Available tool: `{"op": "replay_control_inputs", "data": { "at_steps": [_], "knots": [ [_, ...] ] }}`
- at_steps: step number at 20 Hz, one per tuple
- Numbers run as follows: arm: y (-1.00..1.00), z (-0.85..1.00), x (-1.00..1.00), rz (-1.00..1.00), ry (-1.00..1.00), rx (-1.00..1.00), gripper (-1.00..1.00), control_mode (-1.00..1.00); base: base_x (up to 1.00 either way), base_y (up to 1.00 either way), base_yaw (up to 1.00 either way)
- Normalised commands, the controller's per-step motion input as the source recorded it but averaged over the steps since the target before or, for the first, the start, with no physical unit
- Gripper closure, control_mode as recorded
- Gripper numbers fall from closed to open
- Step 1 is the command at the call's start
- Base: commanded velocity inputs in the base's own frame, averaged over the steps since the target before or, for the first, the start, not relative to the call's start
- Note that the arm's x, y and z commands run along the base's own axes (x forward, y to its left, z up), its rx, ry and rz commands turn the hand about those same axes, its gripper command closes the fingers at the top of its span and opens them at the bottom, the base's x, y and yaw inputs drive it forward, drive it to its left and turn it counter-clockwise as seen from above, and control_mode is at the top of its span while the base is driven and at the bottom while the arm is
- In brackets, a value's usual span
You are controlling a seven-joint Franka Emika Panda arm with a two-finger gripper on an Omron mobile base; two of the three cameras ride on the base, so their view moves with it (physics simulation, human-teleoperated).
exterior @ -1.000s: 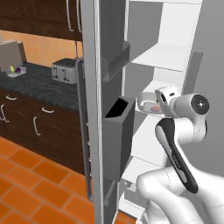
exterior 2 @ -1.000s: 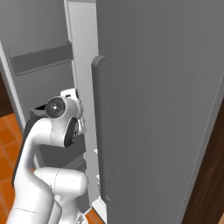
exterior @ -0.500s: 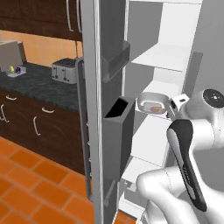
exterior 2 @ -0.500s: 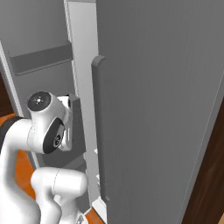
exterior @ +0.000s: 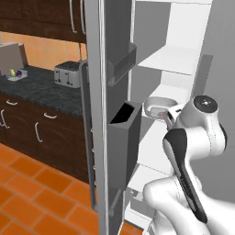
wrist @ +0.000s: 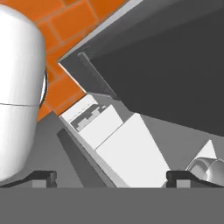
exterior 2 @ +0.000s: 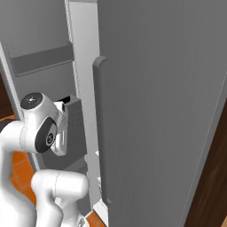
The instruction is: Take the meat container that has the shrimp and place it on the second highest rack of the freezer. Then take the vegetable container that has the eggplant and corn and place it on the highest rack of the freezer.
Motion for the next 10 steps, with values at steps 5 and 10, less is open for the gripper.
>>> {"op": "replay_control_inputs", "data": {
  "at_steps": [5,10],
  "knots": [
    [0.05,-0.06,-0.01,0.0,0.0,-0.01,-1.0,1.0,-0.53,0.02,0.05],
    [0.0,0.0,0.0,0.0,0.0,0.0,-1.0,1.0,-0.98,0.0,0.21]
  ]
}}
